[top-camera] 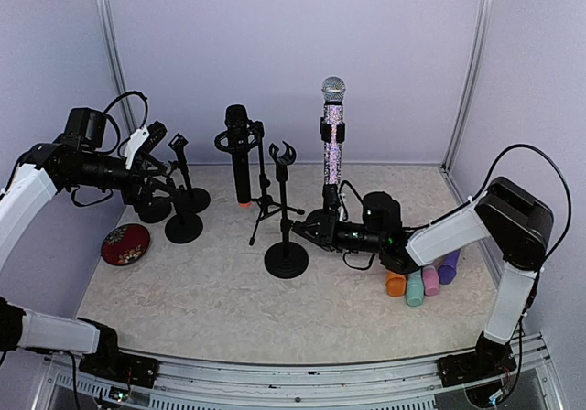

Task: Remove the microphone from the stand

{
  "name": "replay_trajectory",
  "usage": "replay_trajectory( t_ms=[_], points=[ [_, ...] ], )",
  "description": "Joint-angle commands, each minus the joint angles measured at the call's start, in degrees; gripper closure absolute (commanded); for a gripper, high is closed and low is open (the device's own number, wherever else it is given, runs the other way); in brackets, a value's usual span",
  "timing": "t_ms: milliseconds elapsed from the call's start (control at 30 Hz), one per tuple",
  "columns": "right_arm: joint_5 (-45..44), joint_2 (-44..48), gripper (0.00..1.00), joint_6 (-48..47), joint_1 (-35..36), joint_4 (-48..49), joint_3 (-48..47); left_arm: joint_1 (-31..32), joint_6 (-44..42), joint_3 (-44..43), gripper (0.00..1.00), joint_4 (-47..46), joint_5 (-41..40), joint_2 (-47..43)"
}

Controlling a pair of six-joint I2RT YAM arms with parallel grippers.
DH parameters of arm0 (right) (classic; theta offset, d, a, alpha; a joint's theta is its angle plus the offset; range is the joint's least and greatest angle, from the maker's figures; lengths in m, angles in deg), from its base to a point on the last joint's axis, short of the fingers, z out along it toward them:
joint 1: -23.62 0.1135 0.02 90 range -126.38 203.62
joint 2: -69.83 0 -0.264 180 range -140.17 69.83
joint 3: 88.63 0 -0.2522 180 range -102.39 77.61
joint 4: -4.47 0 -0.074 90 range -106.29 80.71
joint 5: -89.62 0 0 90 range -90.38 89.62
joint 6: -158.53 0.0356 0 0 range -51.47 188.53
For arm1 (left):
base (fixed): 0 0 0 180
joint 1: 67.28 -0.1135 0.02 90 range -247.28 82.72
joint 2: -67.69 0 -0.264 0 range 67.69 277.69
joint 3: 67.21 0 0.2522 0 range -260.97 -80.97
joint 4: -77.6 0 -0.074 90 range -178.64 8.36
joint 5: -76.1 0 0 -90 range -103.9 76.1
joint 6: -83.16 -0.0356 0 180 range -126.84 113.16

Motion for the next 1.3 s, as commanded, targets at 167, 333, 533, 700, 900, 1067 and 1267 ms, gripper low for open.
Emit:
replay_trajectory(
  t_ms=[167,333,533,700,900,1067,1267],
  points=[
    [-7.39,-1.27,0.75,3.47,2.32,5.06,0.80,-0.38,0.11,-1.53,0.02,0.40,1.09,-0.60],
    [-8.99,-1.88,0.77,4.43,3.48,5.93,1.20,-0.39,0.04,-1.17,0.02,0.38,1.06,-0.56],
    [-11.29,-1.30,0.87,4.46,4.66,5.53,2.17,-0.36,-0.03,-0.95,0.02,0.42,0.96,-0.81],
    [-15.38,0.27,1.00,3.26,6.08,4.20,3.64,-0.38,-0.18,-0.33,0.02,0.29,0.91,-1.02],
    [-20.88,1.83,1.00,0.00,8.04,1.14,3.52,-0.39,-0.33,-0.03,0.02,0.23,0.89,-1.03],
    [-26.75,3.11,1.00,-5.10,10.90,-1.92,3.87,-0.39,-0.53,0.45,0.02,0.20,0.99,-1.29],
    [-33.92,3.55,1.00,-14.82,13.60,-7.08,3.12,-0.38,-0.59,0.58,0.02,0.31,0.96,-1.17]
  ],
)
